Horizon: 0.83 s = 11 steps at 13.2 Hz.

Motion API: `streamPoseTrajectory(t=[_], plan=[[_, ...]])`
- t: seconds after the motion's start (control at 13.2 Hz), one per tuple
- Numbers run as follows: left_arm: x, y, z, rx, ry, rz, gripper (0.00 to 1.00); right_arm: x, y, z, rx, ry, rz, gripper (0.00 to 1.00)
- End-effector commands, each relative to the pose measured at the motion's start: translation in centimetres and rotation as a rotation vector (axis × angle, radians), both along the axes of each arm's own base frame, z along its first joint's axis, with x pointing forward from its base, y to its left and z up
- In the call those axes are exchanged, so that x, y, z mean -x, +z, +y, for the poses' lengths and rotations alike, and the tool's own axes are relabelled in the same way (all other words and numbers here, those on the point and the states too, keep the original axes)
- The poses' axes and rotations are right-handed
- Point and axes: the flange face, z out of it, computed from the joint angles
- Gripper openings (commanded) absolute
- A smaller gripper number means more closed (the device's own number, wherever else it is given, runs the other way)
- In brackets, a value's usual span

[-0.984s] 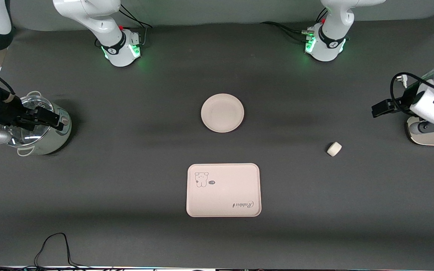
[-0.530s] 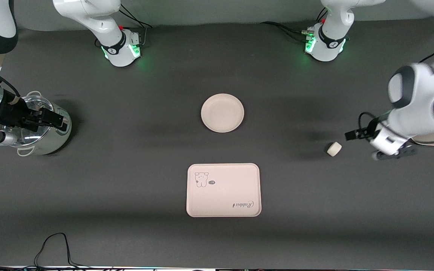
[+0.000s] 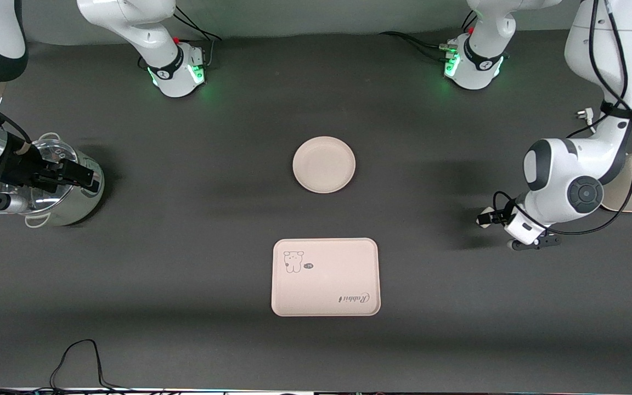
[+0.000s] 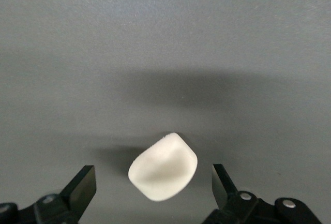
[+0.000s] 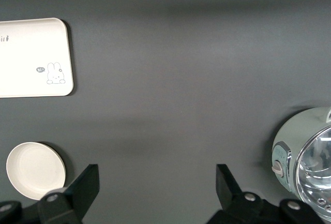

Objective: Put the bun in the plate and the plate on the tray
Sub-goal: 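Close the left gripper on the bun and lift it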

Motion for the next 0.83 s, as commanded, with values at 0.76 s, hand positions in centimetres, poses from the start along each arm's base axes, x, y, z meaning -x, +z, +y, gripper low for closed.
streamPoseTrajectory(t=[0.76], plan=[[1.0,-2.7,0.0,0.013,-0.01,0.023,0.8,-0.5,-1.3,1.0,0.003,0.029,0.012,1.0]])
